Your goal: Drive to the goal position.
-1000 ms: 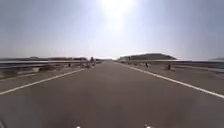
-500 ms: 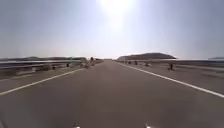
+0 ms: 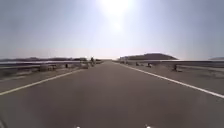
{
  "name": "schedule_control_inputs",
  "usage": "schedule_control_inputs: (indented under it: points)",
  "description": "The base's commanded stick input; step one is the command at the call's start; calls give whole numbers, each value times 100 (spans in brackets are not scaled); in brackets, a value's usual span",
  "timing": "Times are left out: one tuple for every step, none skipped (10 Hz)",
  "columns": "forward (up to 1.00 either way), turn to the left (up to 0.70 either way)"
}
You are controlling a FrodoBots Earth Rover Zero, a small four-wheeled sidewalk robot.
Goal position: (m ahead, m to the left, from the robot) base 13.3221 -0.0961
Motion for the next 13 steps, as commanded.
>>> schedule_control_inputs:
  points:
    - [70,0]
    - [70,0]
    - [70,0]
    - [70,0]
    - [70,0]
    - [70,0]
    - [70,0]
    - [70,0]
    - [70,0]
    - [70,0]
    - [70,0]
    - [70,0]
    - [70,0]
